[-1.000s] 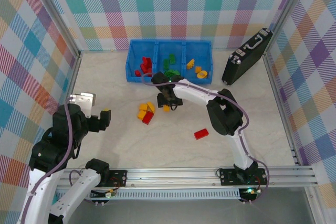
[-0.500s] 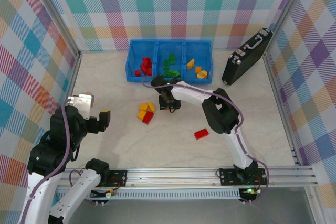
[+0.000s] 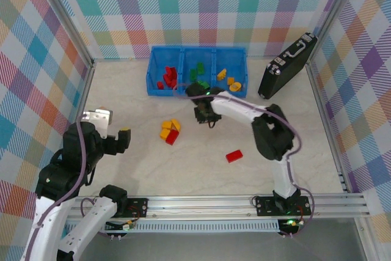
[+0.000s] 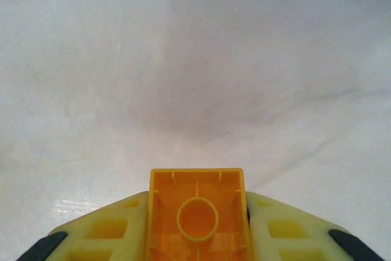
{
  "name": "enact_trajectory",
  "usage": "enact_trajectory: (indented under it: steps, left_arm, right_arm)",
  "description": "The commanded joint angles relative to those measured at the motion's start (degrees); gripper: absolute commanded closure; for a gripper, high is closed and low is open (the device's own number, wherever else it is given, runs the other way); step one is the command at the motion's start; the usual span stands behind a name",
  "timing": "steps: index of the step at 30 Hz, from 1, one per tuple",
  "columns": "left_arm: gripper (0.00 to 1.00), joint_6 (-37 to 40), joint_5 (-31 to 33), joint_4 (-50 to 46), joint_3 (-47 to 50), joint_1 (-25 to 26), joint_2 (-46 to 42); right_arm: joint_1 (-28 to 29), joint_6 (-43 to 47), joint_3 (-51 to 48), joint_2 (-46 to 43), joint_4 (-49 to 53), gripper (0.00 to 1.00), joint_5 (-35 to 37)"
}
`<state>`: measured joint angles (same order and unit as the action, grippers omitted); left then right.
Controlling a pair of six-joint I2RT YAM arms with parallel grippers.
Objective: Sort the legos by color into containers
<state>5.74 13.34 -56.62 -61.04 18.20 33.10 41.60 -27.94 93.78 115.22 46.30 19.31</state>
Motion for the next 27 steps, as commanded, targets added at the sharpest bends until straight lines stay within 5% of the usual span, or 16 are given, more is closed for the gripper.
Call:
enact_trajectory:
  steps: [1, 15, 21, 27]
  left_arm:
    - [0.05, -2.8, -2.3, 2.0, 1.7, -0.4, 2.4]
    - [0.07, -23.0, -14.1, 15.8, 8.1, -0.1, 20.4]
    - [0.07, -26.2, -12.9, 20.0, 9.4, 0.9, 24.3]
    - [0.06, -25.5, -11.7, 19.4, 8.3, 1.1, 25.7]
  right_arm:
    - [-6.0, 10.4, 1.5, -8.3, -2.3, 0.69, 4.9]
    - [-18.8, 27.7, 23.0, 9.6, -10.5, 0.67, -2.4]
    - [-19.1, 31.7, 32.9, 18.1, -8.5, 0.52, -3.8]
    - [-19.1, 31.9, 27.3, 13.9, -9.9, 0.37, -4.4]
